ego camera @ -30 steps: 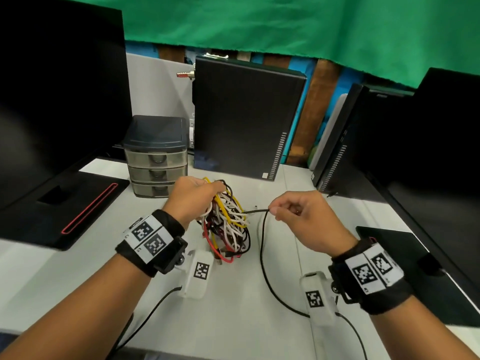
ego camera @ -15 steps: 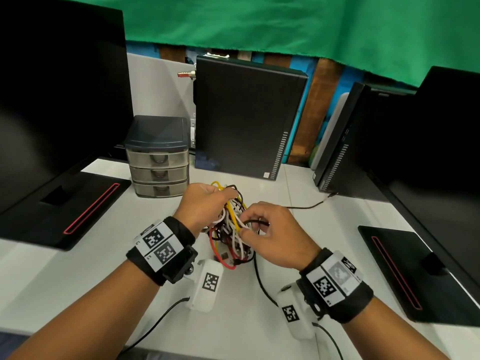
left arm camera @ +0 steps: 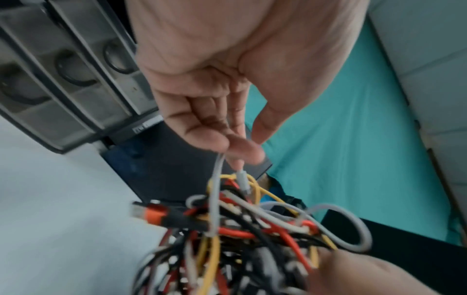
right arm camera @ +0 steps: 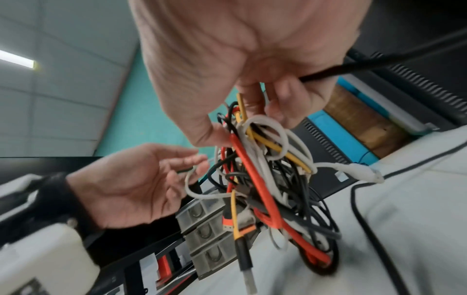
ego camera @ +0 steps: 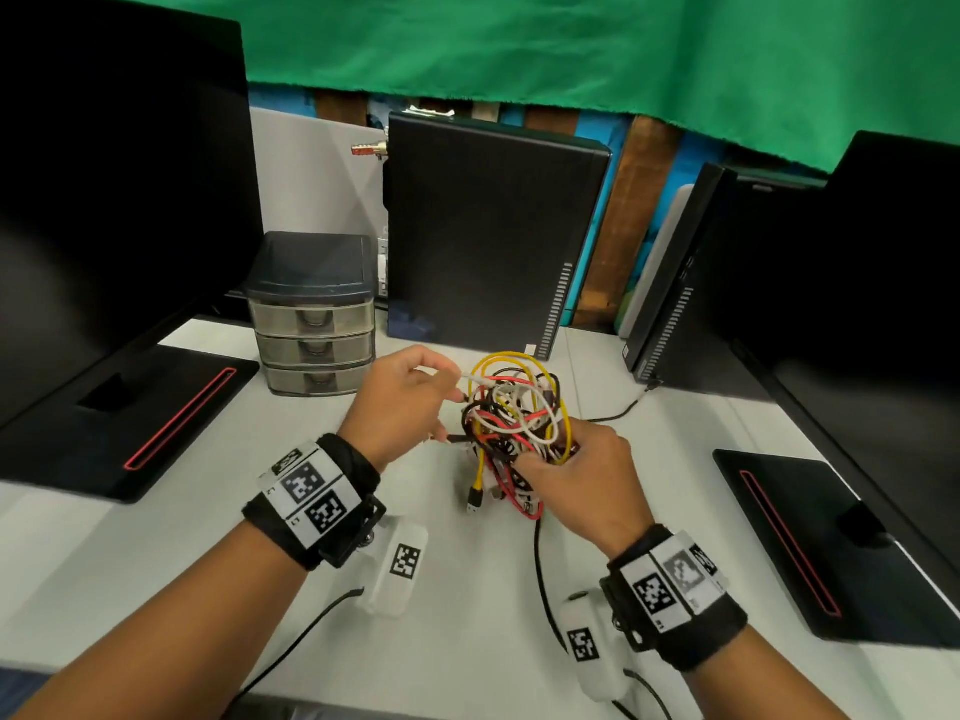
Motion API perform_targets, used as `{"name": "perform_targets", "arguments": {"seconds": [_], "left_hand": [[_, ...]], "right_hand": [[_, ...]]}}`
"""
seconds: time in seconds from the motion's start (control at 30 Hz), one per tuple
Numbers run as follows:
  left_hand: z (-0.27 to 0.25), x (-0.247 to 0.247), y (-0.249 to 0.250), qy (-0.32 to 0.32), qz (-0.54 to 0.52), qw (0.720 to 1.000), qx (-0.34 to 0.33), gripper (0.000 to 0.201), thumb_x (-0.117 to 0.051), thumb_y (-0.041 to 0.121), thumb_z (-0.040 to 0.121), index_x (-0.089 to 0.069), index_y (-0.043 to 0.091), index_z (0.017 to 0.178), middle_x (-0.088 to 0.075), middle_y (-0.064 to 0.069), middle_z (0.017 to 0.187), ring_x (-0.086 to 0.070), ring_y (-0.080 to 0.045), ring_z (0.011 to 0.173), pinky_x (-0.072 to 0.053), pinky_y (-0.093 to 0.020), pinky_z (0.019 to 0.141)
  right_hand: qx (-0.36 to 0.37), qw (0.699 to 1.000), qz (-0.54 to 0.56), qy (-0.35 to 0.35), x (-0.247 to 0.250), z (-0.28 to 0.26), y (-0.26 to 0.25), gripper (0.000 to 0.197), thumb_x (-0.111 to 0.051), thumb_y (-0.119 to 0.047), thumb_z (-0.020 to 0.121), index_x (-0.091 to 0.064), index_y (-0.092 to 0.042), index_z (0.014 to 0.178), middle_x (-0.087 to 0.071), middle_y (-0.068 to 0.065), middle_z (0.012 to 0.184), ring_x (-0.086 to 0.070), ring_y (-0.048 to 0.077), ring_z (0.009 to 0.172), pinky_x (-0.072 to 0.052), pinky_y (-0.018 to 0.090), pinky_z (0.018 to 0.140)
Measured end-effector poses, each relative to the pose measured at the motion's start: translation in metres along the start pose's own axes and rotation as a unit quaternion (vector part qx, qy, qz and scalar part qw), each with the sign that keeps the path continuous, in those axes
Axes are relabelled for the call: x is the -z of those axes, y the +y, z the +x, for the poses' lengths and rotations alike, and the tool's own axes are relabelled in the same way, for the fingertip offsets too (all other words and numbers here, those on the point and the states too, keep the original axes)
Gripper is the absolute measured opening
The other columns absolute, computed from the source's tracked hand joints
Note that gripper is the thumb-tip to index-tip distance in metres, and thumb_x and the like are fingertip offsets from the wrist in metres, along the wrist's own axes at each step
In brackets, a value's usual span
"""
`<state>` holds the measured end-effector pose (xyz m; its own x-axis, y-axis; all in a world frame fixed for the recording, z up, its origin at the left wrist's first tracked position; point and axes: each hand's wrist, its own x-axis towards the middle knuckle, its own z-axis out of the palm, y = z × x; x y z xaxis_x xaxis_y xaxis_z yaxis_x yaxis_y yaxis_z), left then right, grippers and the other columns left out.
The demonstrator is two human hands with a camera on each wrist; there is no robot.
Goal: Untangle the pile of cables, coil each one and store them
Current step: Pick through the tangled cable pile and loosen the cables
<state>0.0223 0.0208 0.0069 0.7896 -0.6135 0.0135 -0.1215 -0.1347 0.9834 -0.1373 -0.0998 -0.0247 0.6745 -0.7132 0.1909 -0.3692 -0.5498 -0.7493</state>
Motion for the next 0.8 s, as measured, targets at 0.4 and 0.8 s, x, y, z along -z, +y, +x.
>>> {"name": "perform_targets", "arguments": {"seconds": [0.4, 0.8], "left_hand": [[0.000, -0.022, -0.034, -0.095, -0.015, 0.995, 0.012, 0.026, -0.051, -0.001, 0.097, -0.070, 0.016, 0.094, -0.074, -0.003, 0.082, -0.066, -0.010, 0.062, -0.047, -0.024, 0.064], [-0.003, -0.027, -0.043, -0.107, 0.162, 0.969, -0.151, 0.015, -0.071, 0.014, 0.090, -0.066, 0.027, 0.084, -0.062, 0.011, 0.099, -0.061, -0.009, 0.093, -0.039, -0.013, 0.074]], "right_hand": [[-0.022, 0.994, 0.106, -0.014, 0.013, -0.007, 0.017, 0.024, -0.069, -0.012, 0.088, -0.072, -0.025, 0.067, -0.071, -0.014, 0.065, -0.063, -0.002, 0.059, -0.046, 0.013, 0.055], [-0.086, 0.979, 0.181, 0.031, 0.006, -0.005, 0.031, 0.032, -0.071, -0.009, 0.084, -0.055, -0.013, 0.056, -0.051, -0.009, 0.048, -0.045, 0.005, 0.046, -0.041, 0.020, 0.051]]}}
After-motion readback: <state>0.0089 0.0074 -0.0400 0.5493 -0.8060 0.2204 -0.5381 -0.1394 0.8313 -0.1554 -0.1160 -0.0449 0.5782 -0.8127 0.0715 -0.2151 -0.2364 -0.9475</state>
